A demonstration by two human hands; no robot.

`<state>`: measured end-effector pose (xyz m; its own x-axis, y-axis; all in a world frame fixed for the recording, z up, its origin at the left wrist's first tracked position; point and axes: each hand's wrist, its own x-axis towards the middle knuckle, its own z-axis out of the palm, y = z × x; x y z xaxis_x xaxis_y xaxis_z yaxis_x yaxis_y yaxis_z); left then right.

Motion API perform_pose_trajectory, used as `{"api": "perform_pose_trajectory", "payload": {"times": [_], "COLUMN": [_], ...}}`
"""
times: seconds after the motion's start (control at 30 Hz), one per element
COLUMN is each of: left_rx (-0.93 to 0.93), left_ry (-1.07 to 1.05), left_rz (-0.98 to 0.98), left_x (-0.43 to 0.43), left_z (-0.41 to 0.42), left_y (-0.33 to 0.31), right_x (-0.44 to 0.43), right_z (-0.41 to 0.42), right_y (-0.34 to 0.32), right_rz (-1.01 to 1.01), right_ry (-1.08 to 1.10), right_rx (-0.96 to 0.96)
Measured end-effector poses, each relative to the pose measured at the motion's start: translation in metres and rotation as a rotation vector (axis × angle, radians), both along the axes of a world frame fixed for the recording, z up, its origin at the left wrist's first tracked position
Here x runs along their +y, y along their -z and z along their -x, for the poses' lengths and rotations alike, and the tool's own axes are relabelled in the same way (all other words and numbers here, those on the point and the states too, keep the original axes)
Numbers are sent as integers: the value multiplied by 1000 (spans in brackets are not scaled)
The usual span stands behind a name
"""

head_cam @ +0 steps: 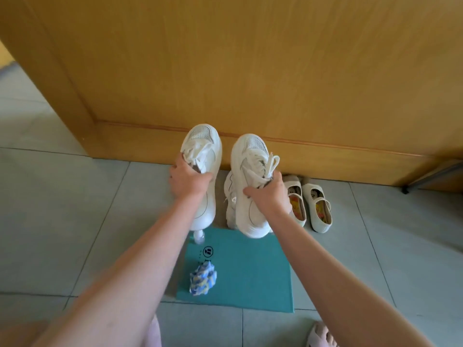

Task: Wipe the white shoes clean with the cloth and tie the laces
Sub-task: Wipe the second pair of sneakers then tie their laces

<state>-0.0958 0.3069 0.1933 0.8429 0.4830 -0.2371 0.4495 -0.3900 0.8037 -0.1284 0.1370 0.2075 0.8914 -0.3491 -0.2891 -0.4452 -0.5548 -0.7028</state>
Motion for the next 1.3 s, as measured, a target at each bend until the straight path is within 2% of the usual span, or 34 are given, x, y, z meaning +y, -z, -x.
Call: {"api": "perform_pose_trajectory", "payload": {"times": [0.3,0.4,0.57,0.7,1.0,1.3], "left_rx": [88,88,135,159,229,206], "left_ry": [-18,-30,-103,-86,-80,-61], "left_rz": [-14,-46,47,-26,-60,-67], "left_x": [83,95,105,108,95,71], "left_z": [-63,-62,-70,-77,-78,-87], "left_y": [56,95,153,182,216,222], "right_x": [75,96,117,122,124,126], "right_z": [-77,-91,-107,-112,-119,-120], "right_y": [59,90,140,172,208,222], "right_rz": [-14,-14,-39,8,72,129], "right_ry": [-76,-61,-47,-51,-11,9], "right_rx": [61,80,165,208,235,254]}}
